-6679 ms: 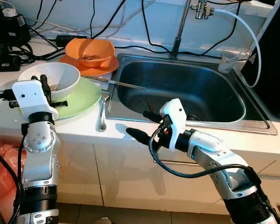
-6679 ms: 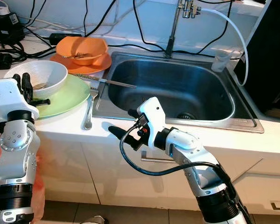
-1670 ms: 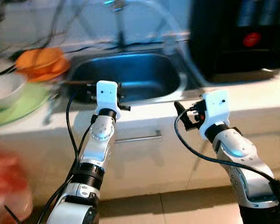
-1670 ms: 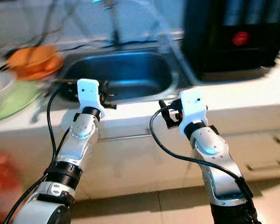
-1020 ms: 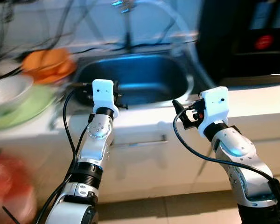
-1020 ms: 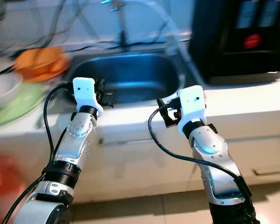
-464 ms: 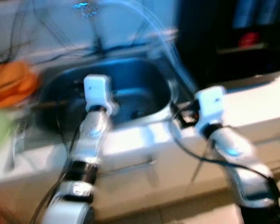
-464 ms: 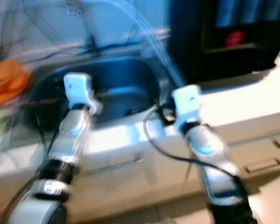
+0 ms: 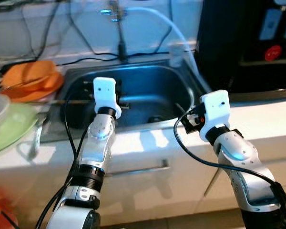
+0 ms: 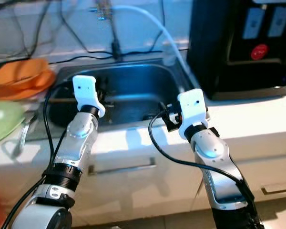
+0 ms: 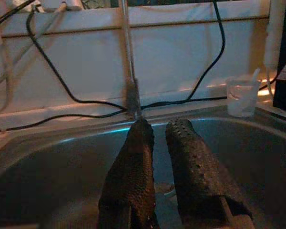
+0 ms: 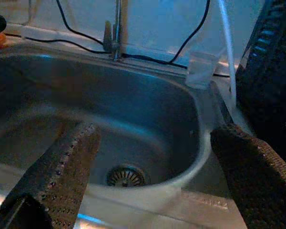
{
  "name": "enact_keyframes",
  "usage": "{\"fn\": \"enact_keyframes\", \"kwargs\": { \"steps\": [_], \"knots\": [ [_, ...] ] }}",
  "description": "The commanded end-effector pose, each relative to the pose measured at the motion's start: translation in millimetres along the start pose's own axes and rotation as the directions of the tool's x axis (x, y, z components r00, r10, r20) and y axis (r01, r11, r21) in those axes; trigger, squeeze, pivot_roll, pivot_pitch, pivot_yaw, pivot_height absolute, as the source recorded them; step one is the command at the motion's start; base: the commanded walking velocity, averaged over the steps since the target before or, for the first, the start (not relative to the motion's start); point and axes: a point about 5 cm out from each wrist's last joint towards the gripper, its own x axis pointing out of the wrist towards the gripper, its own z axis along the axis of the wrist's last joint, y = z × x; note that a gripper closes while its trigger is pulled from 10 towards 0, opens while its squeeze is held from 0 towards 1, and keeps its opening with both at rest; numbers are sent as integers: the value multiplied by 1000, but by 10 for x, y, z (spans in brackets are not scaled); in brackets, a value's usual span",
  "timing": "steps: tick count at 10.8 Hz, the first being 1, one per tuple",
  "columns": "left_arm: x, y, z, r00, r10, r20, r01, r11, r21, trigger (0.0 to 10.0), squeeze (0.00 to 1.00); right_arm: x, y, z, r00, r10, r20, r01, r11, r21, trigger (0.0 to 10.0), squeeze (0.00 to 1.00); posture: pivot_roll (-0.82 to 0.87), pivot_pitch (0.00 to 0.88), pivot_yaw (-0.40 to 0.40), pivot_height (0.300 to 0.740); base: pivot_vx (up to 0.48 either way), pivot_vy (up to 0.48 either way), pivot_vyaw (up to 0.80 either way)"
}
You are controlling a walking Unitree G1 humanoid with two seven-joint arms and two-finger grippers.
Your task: Kitchen organization
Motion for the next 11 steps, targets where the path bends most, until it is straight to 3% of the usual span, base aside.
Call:
{"fn": "enact_keyframes", "kwargs": {
  "steps": [1, 4, 6, 8, 10, 11],
  "knots": [
    [0, 2, 5, 1000, 6, -5, -6, 1000, 8, 0, 0, -9, 10, 33, 1000, 11, 20, -11, 1000, 0, 10000, 0, -143, 0, 91, 740, 0, 0, 0],
    [54, 25, -162, 993, 9, -119, -8, 1000, 8, 196, 0, -15, 38, 33, 1000, 20, 18, -20, 1000, 3, 10000, 0, -144, 0, 94, 740, 0, 0, 0],
    [125, -20, -280, 976, 0, -217, 0, 1000, 1, 3490, 0, -11, 52, 33, 999, 27, 18, -27, 1000, 7, 10000, 0, -142, 0, 95, 740, 0, 0, 0],
    [171, 8, -378, 957, 28, -288, -36, 999, -22, 10000, 0, -26, 74, 28, 999, 32, 15, -33, 999, 11, 10000, 0, -153, 0, 102, 740, 0, 0, 0],
    [186, 59, -446, 939, 45, -340, -66, 997, -49, 10000, 1000, -70, 90, 10, 999, 32, 7, -32, 999, 16, 10000, 0, -167, 0, 110, 740, 0, 0, 0],
    [195, 73, -447, 937, 49, -345, -73, 996, -56, 10000, 1000, -80, 84, 4, 1000, 29, 4, -29, 999, 17, 10000, 0, -171, 0, 112, 740, 0, 0, 0]
  ]
}}
